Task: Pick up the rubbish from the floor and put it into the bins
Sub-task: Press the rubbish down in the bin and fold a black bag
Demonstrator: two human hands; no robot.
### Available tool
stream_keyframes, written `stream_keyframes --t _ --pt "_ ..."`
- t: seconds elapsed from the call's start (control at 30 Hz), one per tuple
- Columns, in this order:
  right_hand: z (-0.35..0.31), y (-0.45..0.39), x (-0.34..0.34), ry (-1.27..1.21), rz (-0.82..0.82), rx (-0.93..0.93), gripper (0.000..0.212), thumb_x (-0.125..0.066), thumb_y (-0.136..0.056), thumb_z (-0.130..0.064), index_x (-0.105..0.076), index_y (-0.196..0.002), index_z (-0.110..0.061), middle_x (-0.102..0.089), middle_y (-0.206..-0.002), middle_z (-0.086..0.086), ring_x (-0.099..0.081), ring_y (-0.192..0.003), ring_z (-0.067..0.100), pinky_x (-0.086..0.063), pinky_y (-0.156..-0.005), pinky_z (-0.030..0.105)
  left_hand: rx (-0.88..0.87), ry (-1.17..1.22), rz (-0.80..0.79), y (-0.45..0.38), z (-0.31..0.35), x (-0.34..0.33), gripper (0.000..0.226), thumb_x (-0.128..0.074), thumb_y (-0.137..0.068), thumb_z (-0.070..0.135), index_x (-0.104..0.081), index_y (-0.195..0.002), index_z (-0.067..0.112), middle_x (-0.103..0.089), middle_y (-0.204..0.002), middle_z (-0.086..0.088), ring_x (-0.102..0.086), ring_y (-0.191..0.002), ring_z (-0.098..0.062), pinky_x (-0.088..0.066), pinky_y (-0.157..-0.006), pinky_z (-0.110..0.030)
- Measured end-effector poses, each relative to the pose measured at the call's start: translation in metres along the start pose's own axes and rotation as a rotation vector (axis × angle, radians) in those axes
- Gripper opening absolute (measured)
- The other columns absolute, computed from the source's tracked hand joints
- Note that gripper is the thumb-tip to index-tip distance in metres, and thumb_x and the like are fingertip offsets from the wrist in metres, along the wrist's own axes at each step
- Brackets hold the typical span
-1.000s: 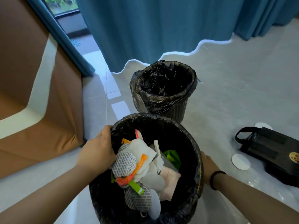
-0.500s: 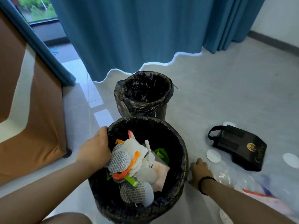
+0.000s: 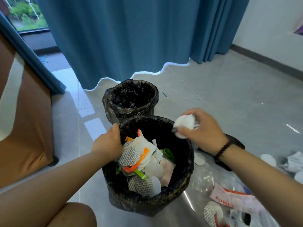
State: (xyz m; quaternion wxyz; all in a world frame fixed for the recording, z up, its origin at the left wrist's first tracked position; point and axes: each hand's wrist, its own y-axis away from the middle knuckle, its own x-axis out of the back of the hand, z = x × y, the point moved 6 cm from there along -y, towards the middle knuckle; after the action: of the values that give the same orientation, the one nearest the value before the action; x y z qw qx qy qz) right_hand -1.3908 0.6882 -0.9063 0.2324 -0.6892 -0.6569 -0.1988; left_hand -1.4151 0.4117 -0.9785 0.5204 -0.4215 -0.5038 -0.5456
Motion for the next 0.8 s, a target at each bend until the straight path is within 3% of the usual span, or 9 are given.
stream_keyframes --t 0.1,0.17,0.23,0.37,0.43,0.5,0.67,0.73,0.8 --pt "-0.002 0.014 -0.052 0.255 -0.404 0.028 0.087 -0.082 -0.063 -0.044 -0.042 -0.136 -0.019 -0.049 -0.130 -0.001 -0.048 -0.119 0.015 -0.040 -0.098 0.024 0.043 0.032 0.048 -0.004 -0.004 0.006 0.019 -0.048 -0.088 0.020 -0.038 -0.103 0.014 -0.061 -0.094 -0.013 -0.054 -0.076 -0.031 -0.047 -0.065 -0.038" --pt "0.001 0.017 -0.063 0.316 -0.468 0.072 0.098 -0.079 -0.065 -0.049 -0.031 -0.144 -0.016 -0.036 -0.142 -0.002 -0.038 -0.129 0.015 -0.032 -0.107 0.023 0.087 0.062 0.054 -0.004 -0.008 0.008 0.030 -0.055 -0.084 0.031 -0.045 -0.108 0.016 -0.063 -0.092 -0.011 -0.059 -0.083 -0.033 -0.047 -0.065 -0.034" --pt "0.002 0.013 -0.051 0.281 -0.332 0.153 0.077 -0.072 -0.075 -0.049 -0.042 -0.138 -0.017 -0.041 -0.135 -0.004 -0.043 -0.124 0.013 -0.035 -0.107 0.024 0.155 0.115 0.047 0.000 -0.012 0.009 0.034 -0.060 -0.080 0.042 -0.049 -0.105 0.022 -0.061 -0.090 -0.007 -0.060 -0.093 -0.033 -0.043 -0.067 -0.031" --pt "0.030 0.002 0.006 0.124 0.153 0.235 0.025 -0.061 -0.088 -0.025 -0.060 -0.112 -0.018 -0.052 -0.109 -0.006 -0.053 -0.101 0.009 -0.049 -0.091 0.032 0.217 0.213 0.014 0.000 -0.013 0.001 0.035 -0.059 -0.080 0.051 -0.051 -0.098 0.023 -0.054 -0.086 -0.001 -0.056 -0.088 -0.029 -0.041 -0.070 -0.031" --pt "0.070 -0.003 0.026 0.144 0.275 0.125 0.032 -0.061 -0.087 -0.018 -0.054 -0.119 -0.016 -0.048 -0.116 -0.003 -0.051 -0.107 0.013 -0.048 -0.091 0.032 0.247 0.246 0.004 -0.002 -0.014 -0.003 0.035 -0.056 -0.083 0.051 -0.053 -0.098 0.020 -0.055 -0.088 -0.003 -0.051 -0.083 -0.027 -0.041 -0.071 -0.031" --pt "0.123 -0.006 0.033 0.182 0.270 -0.086 0.049 -0.064 -0.085 -0.022 -0.044 -0.129 -0.014 -0.039 -0.132 0.006 -0.042 -0.123 0.024 -0.040 -0.099 0.033 0.277 0.241 -0.009 -0.004 -0.014 -0.005 0.033 -0.054 -0.086 0.049 -0.057 -0.094 0.017 -0.057 -0.089 -0.007 -0.050 -0.082 -0.027 -0.042 -0.071 -0.032" --pt "0.229 0.006 0.028 0.465 0.064 -0.504 0.094 -0.071 -0.066 -0.055 -0.022 -0.142 -0.029 -0.011 -0.152 0.008 -0.011 -0.140 0.035 -0.023 -0.111 0.055 0.359 0.178 -0.010 -0.008 -0.023 -0.006 0.041 -0.054 -0.084 0.055 -0.064 -0.086 0.015 -0.061 -0.085 -0.009 -0.055 -0.080 -0.029 -0.046 -0.070 -0.032" --pt "0.253 0.010 0.029 0.507 -0.016 -0.572 0.103 -0.072 -0.067 -0.050 -0.008 -0.146 -0.033 0.005 -0.155 0.005 -0.002 -0.142 0.036 -0.021 -0.110 0.058 0.369 0.181 0.000 -0.013 -0.023 -0.004 0.042 -0.055 -0.085 0.054 -0.067 -0.091 0.014 -0.064 -0.090 -0.012 -0.055 -0.080 -0.029 -0.045 -0.070 -0.032" --pt "0.267 0.013 0.024 0.452 -0.062 -0.578 0.105 -0.072 -0.074 -0.039 0.000 -0.149 -0.025 0.010 -0.155 0.011 -0.012 -0.140 0.041 -0.027 -0.111 0.053 0.385 0.226 0.006 -0.017 -0.020 -0.003 0.042 -0.055 -0.087 0.049 -0.067 -0.097 0.011 -0.063 -0.093 -0.014 -0.055 -0.083 -0.031 -0.043 -0.071 -0.032"
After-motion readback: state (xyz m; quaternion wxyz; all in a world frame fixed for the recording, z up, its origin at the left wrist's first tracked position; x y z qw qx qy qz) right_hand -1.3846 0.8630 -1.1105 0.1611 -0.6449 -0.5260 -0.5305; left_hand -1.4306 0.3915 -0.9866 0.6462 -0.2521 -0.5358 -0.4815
